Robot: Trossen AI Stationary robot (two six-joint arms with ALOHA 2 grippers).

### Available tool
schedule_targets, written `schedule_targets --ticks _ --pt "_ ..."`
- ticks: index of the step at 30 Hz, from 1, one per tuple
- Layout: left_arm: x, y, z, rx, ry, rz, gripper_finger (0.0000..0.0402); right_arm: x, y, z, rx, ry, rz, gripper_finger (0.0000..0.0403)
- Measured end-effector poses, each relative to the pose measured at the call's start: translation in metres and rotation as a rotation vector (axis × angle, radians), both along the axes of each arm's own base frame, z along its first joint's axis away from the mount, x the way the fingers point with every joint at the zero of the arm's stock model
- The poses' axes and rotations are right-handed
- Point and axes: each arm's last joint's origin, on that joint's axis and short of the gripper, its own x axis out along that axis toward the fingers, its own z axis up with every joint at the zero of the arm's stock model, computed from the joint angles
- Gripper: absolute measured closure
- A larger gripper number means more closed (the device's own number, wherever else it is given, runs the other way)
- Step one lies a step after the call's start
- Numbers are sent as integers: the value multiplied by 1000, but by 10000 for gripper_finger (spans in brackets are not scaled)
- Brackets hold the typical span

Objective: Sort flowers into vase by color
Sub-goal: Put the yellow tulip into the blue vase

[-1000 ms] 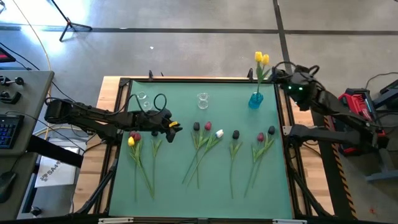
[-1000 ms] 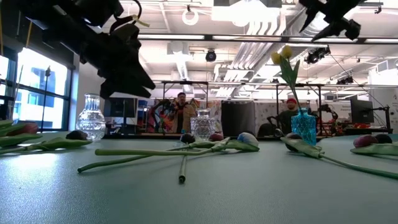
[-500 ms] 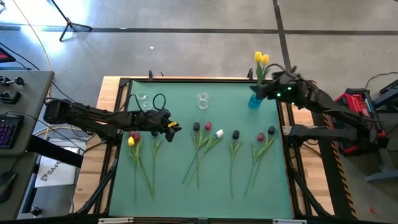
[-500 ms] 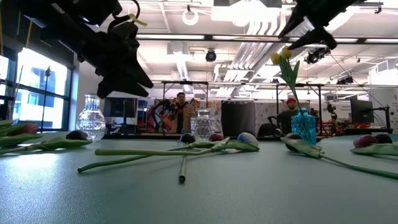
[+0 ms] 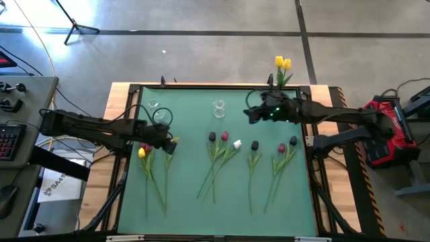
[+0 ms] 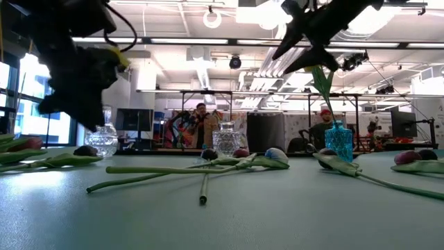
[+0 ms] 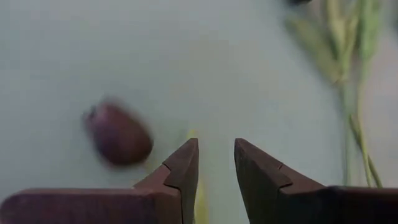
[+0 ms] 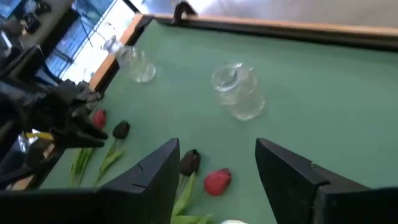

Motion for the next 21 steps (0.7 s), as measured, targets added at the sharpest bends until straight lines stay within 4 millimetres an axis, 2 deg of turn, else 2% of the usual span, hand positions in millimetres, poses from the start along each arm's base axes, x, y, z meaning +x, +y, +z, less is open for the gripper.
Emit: schedule_targets --ticks 6,15,18,21 --pt "-10 -9 6 -185 47 36 330 22 13 -20 51 44 68 203" --pt "-21 -15 56 -121 197 90 352 31 30 -32 91 86 108 203" --pt "-29 -20 56 -140 274 137 352 31 31 -33 92 100 113 203" --pt "-36 -33 45 -187 331 155 343 29 32 -34 90 122 109 203"
